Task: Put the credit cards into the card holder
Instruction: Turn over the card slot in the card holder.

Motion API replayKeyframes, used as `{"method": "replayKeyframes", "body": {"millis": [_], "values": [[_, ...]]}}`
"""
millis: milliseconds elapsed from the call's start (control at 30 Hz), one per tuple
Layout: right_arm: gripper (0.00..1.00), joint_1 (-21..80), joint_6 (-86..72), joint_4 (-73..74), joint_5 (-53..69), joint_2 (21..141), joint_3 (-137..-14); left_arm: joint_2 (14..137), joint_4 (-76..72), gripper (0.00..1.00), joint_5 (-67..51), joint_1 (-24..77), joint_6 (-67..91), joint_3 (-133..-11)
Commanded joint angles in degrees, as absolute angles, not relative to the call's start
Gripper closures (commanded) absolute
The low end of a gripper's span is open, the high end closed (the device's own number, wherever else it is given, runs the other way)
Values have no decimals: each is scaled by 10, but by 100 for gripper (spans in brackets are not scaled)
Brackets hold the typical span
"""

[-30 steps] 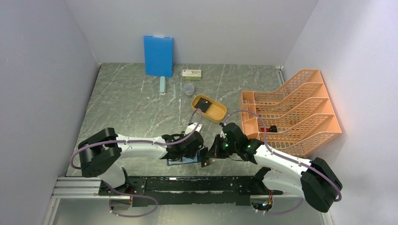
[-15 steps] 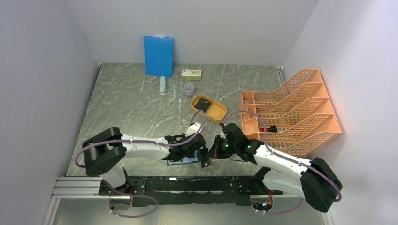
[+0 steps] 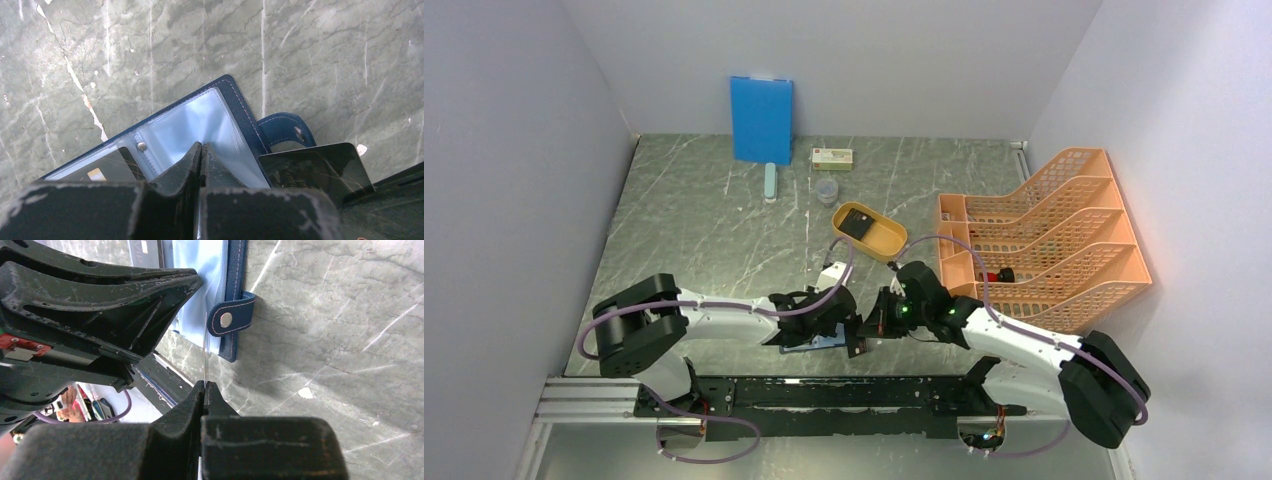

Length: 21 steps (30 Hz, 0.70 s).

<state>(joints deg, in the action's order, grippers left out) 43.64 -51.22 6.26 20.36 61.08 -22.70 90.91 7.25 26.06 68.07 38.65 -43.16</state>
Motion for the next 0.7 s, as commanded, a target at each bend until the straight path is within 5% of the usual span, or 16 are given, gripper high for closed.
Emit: {"method": "replayKeyframes", "body": {"millis": [0, 667], "values": [[100, 440, -517, 30, 220, 634, -231, 931, 117, 95, 247, 680, 397, -393], [100, 440, -511, 6, 237, 671, -238, 932, 110, 95, 245, 680, 404, -381]]}}
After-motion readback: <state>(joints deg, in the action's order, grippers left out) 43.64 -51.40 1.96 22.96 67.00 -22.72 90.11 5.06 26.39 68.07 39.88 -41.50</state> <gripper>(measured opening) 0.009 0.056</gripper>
